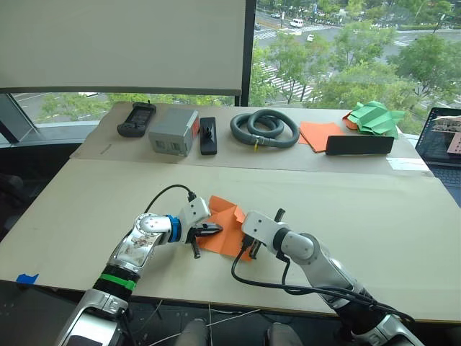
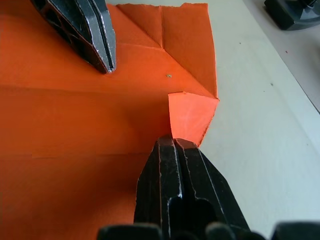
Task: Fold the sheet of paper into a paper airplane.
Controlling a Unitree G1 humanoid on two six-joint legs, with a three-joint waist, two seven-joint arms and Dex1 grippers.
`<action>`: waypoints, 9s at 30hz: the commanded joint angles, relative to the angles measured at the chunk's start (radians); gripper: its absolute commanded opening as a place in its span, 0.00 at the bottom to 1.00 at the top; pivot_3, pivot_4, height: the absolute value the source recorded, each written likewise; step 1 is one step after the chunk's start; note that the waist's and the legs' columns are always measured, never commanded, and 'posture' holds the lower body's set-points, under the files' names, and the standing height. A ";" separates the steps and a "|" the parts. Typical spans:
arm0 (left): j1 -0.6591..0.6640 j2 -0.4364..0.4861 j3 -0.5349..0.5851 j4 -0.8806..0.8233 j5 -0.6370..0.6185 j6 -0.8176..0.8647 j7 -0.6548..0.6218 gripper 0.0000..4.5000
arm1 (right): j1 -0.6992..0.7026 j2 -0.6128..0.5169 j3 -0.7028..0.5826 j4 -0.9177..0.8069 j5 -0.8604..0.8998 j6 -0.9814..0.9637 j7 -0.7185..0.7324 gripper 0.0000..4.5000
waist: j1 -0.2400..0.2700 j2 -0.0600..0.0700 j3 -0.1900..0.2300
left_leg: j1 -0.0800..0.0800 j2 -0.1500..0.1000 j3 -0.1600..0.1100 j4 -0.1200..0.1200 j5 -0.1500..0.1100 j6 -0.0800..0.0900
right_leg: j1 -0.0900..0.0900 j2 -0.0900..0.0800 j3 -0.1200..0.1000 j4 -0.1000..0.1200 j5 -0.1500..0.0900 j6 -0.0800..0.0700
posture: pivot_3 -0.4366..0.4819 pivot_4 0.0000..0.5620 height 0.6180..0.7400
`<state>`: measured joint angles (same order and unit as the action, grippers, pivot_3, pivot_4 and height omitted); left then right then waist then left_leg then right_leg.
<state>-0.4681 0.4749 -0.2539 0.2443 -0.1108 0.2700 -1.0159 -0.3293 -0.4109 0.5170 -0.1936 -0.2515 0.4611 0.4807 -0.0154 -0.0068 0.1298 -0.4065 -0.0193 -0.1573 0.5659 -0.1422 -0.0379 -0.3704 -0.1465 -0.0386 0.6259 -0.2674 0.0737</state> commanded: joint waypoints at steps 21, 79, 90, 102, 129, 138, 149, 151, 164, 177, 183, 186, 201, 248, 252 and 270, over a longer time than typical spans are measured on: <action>-0.405 -0.154 0.015 0.585 0.050 -0.191 -0.142 0.00 | -0.015 0.057 0.005 0.017 -0.067 0.018 0.058 0.01 | -0.002 -0.004 0.002 | 0.000 0.000 0.000 0.001 0.005 0.007 | 0.002 0.000 -0.001 0.000 0.002 0.004 | 0.48 0.27 0.69; -0.378 -0.173 -0.047 0.703 0.219 -0.352 -0.070 0.00 | -0.119 0.254 -0.159 0.322 0.173 0.249 0.010 0.01 | -0.012 -0.001 -0.003 | 0.003 0.000 -0.001 0.002 0.005 0.007 | 0.003 0.001 -0.001 0.004 0.002 0.004 | 0.48 0.27 0.69; -0.379 -0.172 -0.053 0.709 0.225 -0.360 -0.074 0.00 | -0.028 0.202 -0.158 0.210 0.183 0.330 0.014 0.01 | -0.004 0.000 -0.007 | 0.003 0.000 -0.001 0.003 0.005 0.007 | 0.004 0.000 -0.001 0.003 0.000 0.004 | 0.48 0.27 0.69; -0.377 -0.169 -0.064 0.713 0.230 -0.372 -0.079 0.00 | 0.073 0.154 -0.159 0.105 0.199 0.392 0.007 0.01 | 0.002 0.000 -0.010 | 0.002 0.000 0.000 0.004 0.003 0.005 | 0.005 0.000 -0.001 0.002 0.000 0.004 | 0.48 0.27 0.69; -0.398 -0.179 -0.062 0.745 0.239 -0.396 -0.080 0.00 | 0.164 0.153 -0.287 -0.144 0.343 0.492 -0.045 0.01 | 0.005 -0.002 -0.012 | 0.002 0.000 0.000 0.004 -0.001 -0.002 | 0.010 -0.002 -0.004 -0.001 -0.004 0.001 | 0.48 0.27 0.69; -0.395 -0.169 -0.032 0.716 0.221 -0.420 -0.064 0.00 | 0.084 0.219 -0.381 -0.232 0.502 0.399 0.008 0.01 | 0.003 -0.001 -0.006 | -0.004 0.000 0.000 0.004 -0.001 -0.001 | 0.003 -0.001 -0.004 0.000 -0.001 0.007 | 0.48 0.27 0.69; -0.318 -0.116 0.015 0.491 0.174 -0.335 -0.075 0.00 | -0.036 0.218 -0.227 0.045 0.385 0.257 -0.019 0.01 | -0.005 0.001 -0.002 | -0.005 0.000 -0.001 0.004 0.004 0.006 | 0.001 -0.001 -0.004 0.002 -0.001 0.007 | 0.48 0.27 0.69; -0.298 -0.106 0.022 0.452 0.168 -0.310 -0.065 0.00 | -0.050 0.210 -0.189 0.098 0.363 0.247 -0.005 0.01 | -0.003 0.001 -0.002 | -0.005 0.000 0.000 0.004 0.004 0.006 | 0.001 -0.001 -0.003 0.002 0.000 0.006 | 0.48 0.27 0.69; -0.102 -0.025 0.274 0.103 -0.071 0.059 0.022 0.00 | -0.086 0.227 -0.119 0.216 0.303 0.206 0.021 0.01 | -0.031 0.001 -0.002 | 0.000 0.000 -0.002 0.000 0.004 0.006 | 0.001 0.000 -0.001 0.003 -0.001 0.006 | 0.48 0.27 0.69; -0.037 -0.050 0.394 0.028 -0.290 0.377 0.115 0.62 | -0.085 0.224 -0.125 0.227 0.285 0.202 0.021 0.00 | -0.024 0.001 -0.002 | 0.002 0.000 -0.002 -0.002 -0.001 -0.001 | 0.001 0.000 -0.001 0.003 -0.002 0.004 | 0.48 0.27 0.69; -0.068 -0.089 0.356 0.120 -0.286 0.402 0.131 0.62 | -0.090 0.227 -0.128 0.221 0.282 0.207 0.012 0.00 | -0.024 0.001 -0.002 | 0.002 0.000 -0.002 -0.002 0.000 -0.001 | 0.001 0.001 -0.001 0.003 -0.001 0.005 | 0.48 0.27 0.69; -0.078 -0.090 0.331 0.154 -0.263 0.374 0.135 0.56 | -0.089 0.229 -0.129 0.217 0.282 0.209 0.007 0.00 | -0.025 0.001 -0.002 | 0.002 0.000 -0.002 -0.002 0.000 -0.001 | 0.001 0.001 -0.001 0.003 -0.001 0.005 | 0.48 0.27 0.69; -0.046 -0.060 0.236 0.032 -0.217 0.208 0.052 0.00 | -0.075 0.237 -0.141 0.196 0.289 0.224 -0.017 0.00 | -0.024 0.001 -0.002 | 0.001 0.000 -0.002 -0.002 -0.001 -0.001 | 0.001 0.001 -0.001 0.003 -0.001 0.004 | 0.48 0.27 0.69; 0.007 0.034 0.067 0.033 -0.020 0.000 -0.050 0.19 | -0.268 0.359 -0.190 0.523 0.246 0.035 0.002 0.00 | -0.028 0.003 -0.001 | 0.002 0.000 -0.002 -0.005 0.004 0.006 | -0.001 0.001 0.000 0.004 -0.002 0.003 | 0.48 0.27 0.69; -0.007 0.061 0.131 0.005 -0.093 0.092 -0.075 0.48 | -0.274 0.361 -0.182 0.533 0.235 0.037 0.007 0.00 | -0.030 0.003 -0.001 | 0.002 0.000 -0.003 -0.005 0.004 0.006 | -0.001 0.001 0.000 0.004 -0.002 0.003 | 0.48 0.27 0.69; -0.144 0.008 0.087 0.207 -0.033 0.044 -0.036 0.00 | -0.271 0.367 -0.159 0.534 0.209 0.051 0.003 0.00 | -0.027 0.003 -0.002 | 0.003 0.000 -0.003 -0.006 0.004 0.007 | -0.001 0.002 0.000 0.004 -0.002 0.003 | 0.48 0.27 0.69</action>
<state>-0.5812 0.4897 -0.1564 0.4387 -0.1671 0.3596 -1.0639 -0.6090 -0.0484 0.3443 0.3289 -0.0296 0.4894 0.4790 -0.0426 -0.0043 0.1282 -0.4040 -0.0194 -0.1608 0.5601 -0.1379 -0.0310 -0.3715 -0.1441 -0.0381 0.6304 -0.2692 0.0766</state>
